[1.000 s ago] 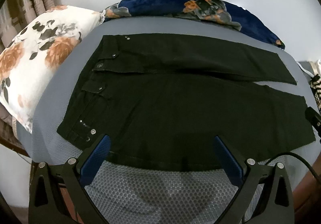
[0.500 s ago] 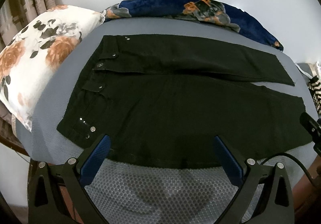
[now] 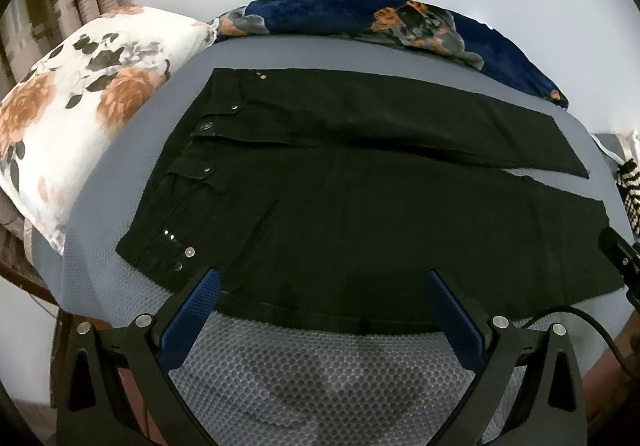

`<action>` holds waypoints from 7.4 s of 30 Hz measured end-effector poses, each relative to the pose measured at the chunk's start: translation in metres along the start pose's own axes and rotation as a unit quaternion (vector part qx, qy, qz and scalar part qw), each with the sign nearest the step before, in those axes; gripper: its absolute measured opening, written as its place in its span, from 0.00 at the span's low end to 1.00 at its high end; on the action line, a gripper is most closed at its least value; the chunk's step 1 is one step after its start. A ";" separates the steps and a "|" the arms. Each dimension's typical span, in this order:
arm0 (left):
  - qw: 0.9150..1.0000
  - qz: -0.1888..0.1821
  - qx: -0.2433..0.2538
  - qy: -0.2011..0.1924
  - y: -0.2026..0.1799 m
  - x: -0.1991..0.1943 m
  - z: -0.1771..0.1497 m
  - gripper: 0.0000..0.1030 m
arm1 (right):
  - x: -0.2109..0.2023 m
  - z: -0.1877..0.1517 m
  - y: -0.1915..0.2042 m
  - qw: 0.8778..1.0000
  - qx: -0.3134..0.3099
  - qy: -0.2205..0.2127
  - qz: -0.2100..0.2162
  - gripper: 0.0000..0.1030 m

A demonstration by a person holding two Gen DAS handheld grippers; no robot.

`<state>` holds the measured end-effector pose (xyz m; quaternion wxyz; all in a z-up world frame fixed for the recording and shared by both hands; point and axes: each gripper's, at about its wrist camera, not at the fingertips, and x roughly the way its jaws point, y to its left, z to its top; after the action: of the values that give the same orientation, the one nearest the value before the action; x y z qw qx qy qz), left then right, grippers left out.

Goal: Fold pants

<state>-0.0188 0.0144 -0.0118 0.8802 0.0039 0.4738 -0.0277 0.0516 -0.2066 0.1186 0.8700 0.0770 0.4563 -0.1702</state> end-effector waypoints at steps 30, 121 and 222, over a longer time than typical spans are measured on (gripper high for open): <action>0.999 -0.012 0.031 -0.013 -0.013 -0.001 0.002 0.98 | 0.005 -0.002 -0.002 1.000 0.005 0.003 0.005 1.00; 0.919 -0.370 -0.137 0.011 0.213 0.195 0.292 0.10 | 0.330 0.223 0.188 0.840 -0.357 0.211 0.350 0.93; 0.932 -0.217 -0.237 0.166 0.240 0.026 0.117 0.20 | 0.102 0.039 0.021 0.935 -0.225 0.190 0.195 0.07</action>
<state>0.1057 0.2488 0.0261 0.7371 -0.3031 0.5949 -0.1042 0.1430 -0.2215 0.0569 0.7777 -0.0029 0.6155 0.1277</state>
